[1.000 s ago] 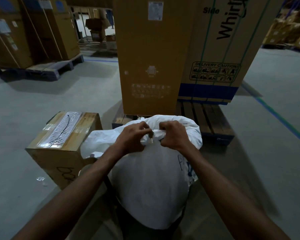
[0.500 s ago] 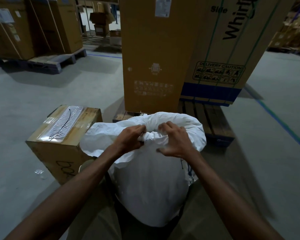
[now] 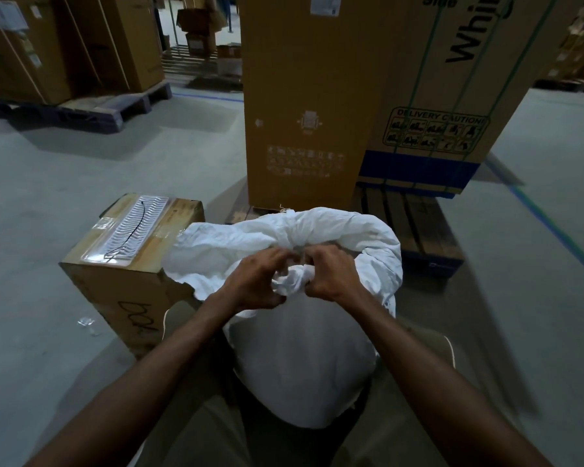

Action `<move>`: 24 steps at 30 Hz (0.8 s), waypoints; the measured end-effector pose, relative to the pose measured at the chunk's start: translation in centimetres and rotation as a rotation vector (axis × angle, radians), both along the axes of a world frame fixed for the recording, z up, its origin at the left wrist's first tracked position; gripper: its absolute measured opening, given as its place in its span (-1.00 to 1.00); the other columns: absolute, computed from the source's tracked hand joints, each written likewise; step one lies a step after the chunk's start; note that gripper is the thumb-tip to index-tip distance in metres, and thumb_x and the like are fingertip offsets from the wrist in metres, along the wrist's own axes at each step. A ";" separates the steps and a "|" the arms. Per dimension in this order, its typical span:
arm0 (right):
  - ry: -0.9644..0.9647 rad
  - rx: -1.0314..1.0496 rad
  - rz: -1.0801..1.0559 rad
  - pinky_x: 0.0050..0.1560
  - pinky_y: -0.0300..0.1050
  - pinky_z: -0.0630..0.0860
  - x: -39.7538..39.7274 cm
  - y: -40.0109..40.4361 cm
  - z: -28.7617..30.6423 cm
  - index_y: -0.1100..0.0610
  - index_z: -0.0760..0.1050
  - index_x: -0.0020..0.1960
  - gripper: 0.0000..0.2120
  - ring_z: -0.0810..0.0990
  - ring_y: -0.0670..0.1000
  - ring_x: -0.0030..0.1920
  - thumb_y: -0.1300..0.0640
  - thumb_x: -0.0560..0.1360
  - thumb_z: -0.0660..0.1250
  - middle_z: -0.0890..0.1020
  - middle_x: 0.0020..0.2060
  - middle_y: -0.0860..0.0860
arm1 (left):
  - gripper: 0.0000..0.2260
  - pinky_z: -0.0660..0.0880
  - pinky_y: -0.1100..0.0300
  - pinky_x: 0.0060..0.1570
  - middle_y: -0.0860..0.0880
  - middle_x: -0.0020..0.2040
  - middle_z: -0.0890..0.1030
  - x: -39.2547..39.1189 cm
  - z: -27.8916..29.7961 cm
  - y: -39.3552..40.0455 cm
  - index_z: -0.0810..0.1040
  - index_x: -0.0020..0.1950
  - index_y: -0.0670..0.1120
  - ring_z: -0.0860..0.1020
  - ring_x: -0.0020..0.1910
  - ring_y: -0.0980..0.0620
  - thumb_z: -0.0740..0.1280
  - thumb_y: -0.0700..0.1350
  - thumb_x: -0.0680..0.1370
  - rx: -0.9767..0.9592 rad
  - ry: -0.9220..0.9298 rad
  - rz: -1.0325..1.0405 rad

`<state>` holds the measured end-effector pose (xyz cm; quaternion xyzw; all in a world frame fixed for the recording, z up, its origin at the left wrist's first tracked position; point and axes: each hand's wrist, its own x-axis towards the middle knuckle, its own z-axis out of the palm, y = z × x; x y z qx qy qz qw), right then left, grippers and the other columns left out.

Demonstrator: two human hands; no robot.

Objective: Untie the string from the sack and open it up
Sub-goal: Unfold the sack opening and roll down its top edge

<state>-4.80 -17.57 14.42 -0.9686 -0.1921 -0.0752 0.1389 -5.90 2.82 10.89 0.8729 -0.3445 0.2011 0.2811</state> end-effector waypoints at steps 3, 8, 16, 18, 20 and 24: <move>-0.062 0.021 -0.020 -0.31 -0.13 0.43 -0.4 -0.3 -1.4 0.03 0.41 -0.20 -0.66 0.57 0.10 -0.29 0.07 0.11 0.48 0.57 -0.29 -0.04 | -0.20 0.50 0.26 0.11 0.02 0.21 0.48 0.4 -0.3 0.8 0.43 0.42 -0.04 0.50 0.16 0.08 0.62 -0.02 0.21 -0.173 0.322 0.010; -0.120 -0.015 0.014 -0.40 -0.08 0.48 -1.3 -0.4 -2.8 0.07 0.40 -0.14 -0.64 0.56 0.14 -0.31 0.12 0.12 0.45 0.55 -0.23 -0.02 | -0.68 0.59 0.00 -0.17 0.05 -0.16 0.65 0.8 -0.9 0.6 0.63 -0.09 -0.01 0.61 -0.17 0.06 0.61 -0.06 0.22 -0.168 0.449 0.039; 0.143 -0.033 0.060 0.01 0.00 0.51 0.3 -0.9 -0.7 -0.10 0.46 0.22 -0.24 0.55 0.05 0.08 -0.39 0.11 0.47 0.57 0.14 -0.06 | -0.71 0.33 0.20 -0.39 0.10 -0.34 0.40 0.9 -0.9 -1.0 0.37 -0.33 -0.03 0.33 -0.37 0.07 0.45 -0.31 0.25 -0.044 0.107 0.133; 0.107 -0.143 0.093 0.05 0.00 0.54 0.6 -0.6 -0.5 -0.12 0.54 0.23 -0.28 0.59 0.04 0.11 -0.28 0.11 0.54 0.63 0.12 -0.07 | -0.75 0.33 0.18 -0.41 0.05 -0.35 0.41 0.9 -1.5 -1.6 0.40 -0.34 -0.06 0.30 -0.36 0.05 0.40 -0.35 0.24 0.042 -0.022 0.091; 0.063 -0.156 0.084 -0.09 -0.10 0.57 0.7 -0.3 -0.6 -0.08 0.62 0.07 -0.51 0.66 0.01 -0.04 -0.08 0.14 0.56 0.70 -0.07 -0.10 | -0.78 0.34 0.17 -0.42 -0.01 -0.34 0.46 0.7 -2.3 -1.9 0.46 -0.32 -0.08 0.36 -0.36 -0.02 0.37 -0.37 0.21 0.141 -0.148 0.004; -0.017 -0.116 0.048 -0.32 -0.13 0.43 -0.3 0.2 -1.6 0.05 0.48 -0.18 -0.74 0.60 0.09 -0.23 0.09 0.17 0.47 0.62 -0.27 -0.04 | -0.78 0.45 0.12 -0.35 0.01 -0.23 0.54 -0.1 -2.5 -1.1 0.56 -0.19 -0.04 0.47 -0.25 -0.03 0.49 -0.25 0.25 0.134 -0.061 0.037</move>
